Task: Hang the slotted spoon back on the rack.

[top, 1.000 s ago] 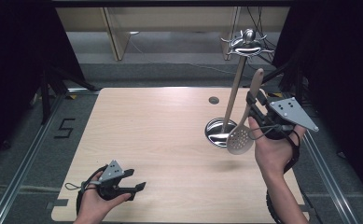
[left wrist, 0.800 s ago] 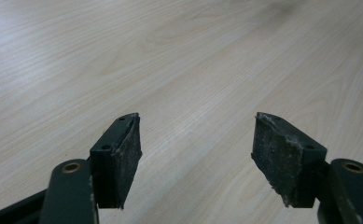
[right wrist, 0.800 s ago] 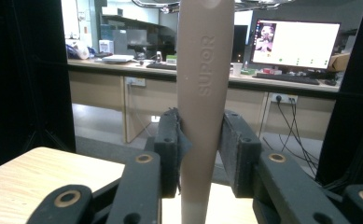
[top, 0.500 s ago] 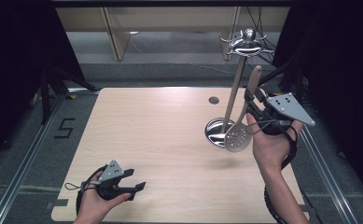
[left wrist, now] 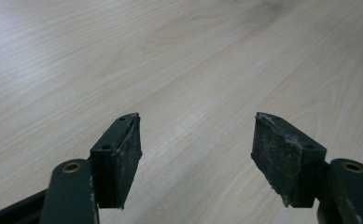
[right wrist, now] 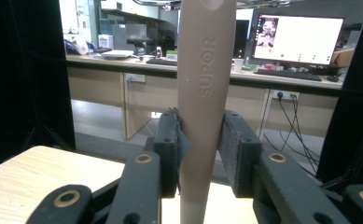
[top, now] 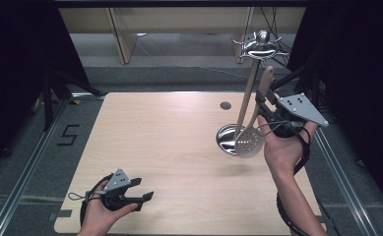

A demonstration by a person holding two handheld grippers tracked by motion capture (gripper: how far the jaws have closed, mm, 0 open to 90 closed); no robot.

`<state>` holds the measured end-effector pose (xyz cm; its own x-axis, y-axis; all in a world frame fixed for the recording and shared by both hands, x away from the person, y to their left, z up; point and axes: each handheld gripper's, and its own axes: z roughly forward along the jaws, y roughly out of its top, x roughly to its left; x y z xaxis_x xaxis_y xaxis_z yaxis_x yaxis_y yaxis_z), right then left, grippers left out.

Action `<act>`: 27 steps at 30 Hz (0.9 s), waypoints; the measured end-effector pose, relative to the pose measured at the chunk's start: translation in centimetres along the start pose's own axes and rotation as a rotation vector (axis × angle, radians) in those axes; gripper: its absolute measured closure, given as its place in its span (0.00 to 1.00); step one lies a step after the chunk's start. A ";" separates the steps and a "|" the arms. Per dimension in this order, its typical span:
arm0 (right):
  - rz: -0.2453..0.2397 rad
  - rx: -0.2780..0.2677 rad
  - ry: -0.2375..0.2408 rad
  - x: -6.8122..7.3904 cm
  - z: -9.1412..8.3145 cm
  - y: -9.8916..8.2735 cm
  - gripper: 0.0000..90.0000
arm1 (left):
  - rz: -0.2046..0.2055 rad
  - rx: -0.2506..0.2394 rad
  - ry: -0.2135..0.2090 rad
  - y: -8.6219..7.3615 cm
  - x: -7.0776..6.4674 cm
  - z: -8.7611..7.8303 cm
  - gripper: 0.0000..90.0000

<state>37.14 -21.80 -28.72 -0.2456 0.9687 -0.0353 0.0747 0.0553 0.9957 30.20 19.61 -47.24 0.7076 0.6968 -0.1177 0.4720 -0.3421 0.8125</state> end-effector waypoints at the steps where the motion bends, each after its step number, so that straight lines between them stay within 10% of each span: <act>1: 0.002 0.002 0.000 0.0 0.1 0.0 0.78 | 0.000 0.000 -0.001 0.0 0.0 0.0 0.36; 27: -0.008 0.017 -0.022 -0.2 1.2 0.8 0.78 | 0.003 0.012 -0.006 0.0 0.1 0.0 0.36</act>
<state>38.37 -21.71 -28.05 -0.2252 0.9733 -0.0452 0.0895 0.0669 0.9937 30.29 19.69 -47.25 0.7119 0.6922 -0.1184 0.4761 -0.3519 0.8059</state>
